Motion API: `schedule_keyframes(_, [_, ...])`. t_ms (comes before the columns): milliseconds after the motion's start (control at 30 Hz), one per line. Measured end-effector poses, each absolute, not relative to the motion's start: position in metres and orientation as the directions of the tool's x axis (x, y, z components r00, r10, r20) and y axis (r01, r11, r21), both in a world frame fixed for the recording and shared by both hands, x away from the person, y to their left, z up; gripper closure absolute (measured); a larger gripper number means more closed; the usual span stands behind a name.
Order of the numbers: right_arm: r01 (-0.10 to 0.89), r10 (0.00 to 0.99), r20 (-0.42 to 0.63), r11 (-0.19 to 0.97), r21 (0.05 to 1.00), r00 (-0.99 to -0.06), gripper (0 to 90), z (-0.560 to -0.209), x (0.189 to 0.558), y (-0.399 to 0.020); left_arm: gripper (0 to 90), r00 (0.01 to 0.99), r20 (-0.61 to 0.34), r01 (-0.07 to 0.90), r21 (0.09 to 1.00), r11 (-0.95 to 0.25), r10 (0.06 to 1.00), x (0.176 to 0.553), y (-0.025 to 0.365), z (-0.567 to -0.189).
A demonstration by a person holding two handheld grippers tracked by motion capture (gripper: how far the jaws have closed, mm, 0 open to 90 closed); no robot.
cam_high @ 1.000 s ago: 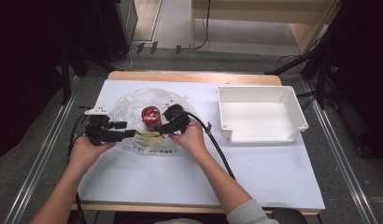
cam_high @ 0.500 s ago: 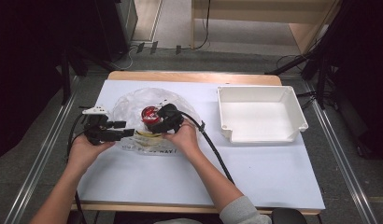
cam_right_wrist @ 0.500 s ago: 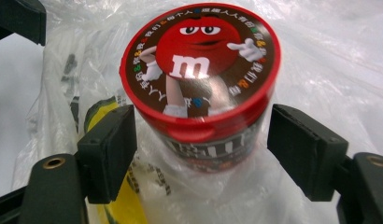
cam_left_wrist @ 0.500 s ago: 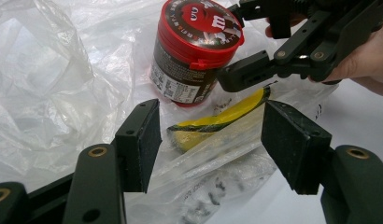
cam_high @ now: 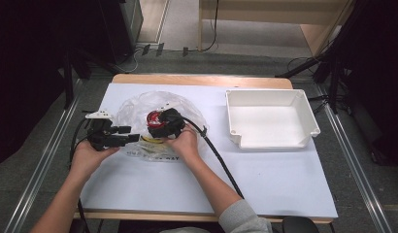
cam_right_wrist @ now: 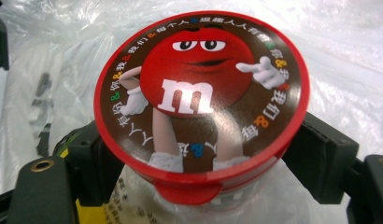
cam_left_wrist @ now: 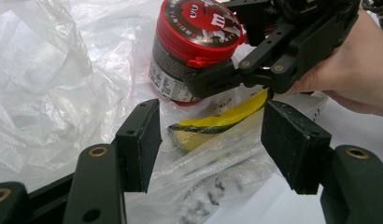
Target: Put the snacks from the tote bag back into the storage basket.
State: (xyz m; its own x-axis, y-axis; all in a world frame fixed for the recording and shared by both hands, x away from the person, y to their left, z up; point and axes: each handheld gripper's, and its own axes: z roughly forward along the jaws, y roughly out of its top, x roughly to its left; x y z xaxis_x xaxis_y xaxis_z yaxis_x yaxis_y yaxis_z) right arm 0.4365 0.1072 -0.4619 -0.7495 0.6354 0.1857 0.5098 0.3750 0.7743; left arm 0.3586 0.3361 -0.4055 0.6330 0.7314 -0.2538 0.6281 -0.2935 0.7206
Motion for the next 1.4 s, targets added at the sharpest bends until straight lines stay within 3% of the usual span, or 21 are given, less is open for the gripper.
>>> schedule_keyframes(233, [0.515,0.633,0.204,0.357,0.779,-0.747,21.1,-0.465,0.44,0.108,38.8,0.63,-0.256,0.632,0.717,-0.292,0.734,0.359,0.336,-0.406])
schedule_keyframes(467, [0.443,0.625,0.112,0.403,0.801,-0.772,26.0,-0.46,0.436,0.107,38.9,0.63,-0.261,0.635,0.715,-0.292,0.732,0.359,0.337,-0.408])
schedule_keyframes(967, [0.466,0.607,0.132,0.433,0.772,-0.783,26.4,-0.45,0.437,0.1,38.8,0.624,-0.268,0.645,0.706,-0.291,0.734,0.36,0.336,-0.41])
schedule_keyframes(1400, [0.437,0.551,0.145,0.446,0.781,-0.821,26.4,-0.418,0.423,0.083,38.7,0.619,-0.27,0.652,0.701,-0.29,0.738,0.36,0.336,-0.411])
